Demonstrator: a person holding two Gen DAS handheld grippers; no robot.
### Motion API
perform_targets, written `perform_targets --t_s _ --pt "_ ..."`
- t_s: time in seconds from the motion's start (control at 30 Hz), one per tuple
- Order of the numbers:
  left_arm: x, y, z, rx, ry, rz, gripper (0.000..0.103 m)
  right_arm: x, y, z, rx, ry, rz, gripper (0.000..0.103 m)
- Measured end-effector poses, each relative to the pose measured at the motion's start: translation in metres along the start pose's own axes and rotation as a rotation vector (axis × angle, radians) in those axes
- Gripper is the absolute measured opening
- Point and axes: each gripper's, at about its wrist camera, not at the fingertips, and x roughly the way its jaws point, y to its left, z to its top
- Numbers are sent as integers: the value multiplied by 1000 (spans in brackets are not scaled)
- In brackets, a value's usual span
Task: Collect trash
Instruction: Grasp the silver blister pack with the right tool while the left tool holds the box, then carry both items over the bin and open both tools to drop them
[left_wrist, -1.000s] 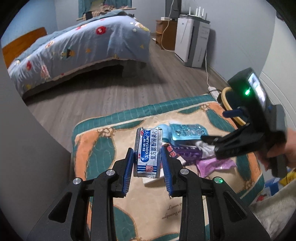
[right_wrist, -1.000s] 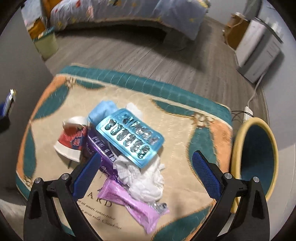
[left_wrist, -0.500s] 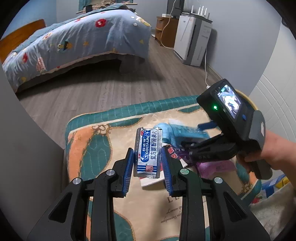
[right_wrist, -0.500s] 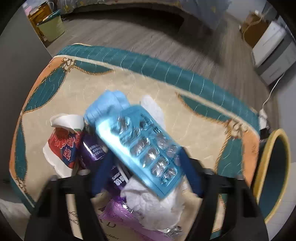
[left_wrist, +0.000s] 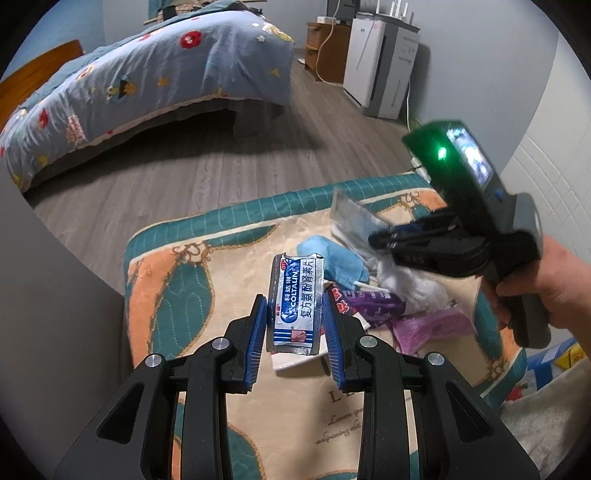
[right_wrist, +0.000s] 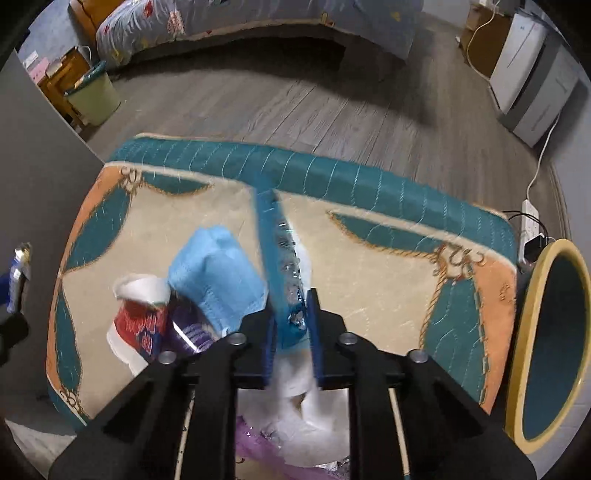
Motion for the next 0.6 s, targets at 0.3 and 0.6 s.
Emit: perform_targets --t_s 0.3,0.6 --pt "1 -10 12 -7 0 18 32 -42 -21 -2 45 -106 -9 10" --pt "-4 -59 33 60 -48 5 32 -97 -55 -18 69 -212 -23 10"
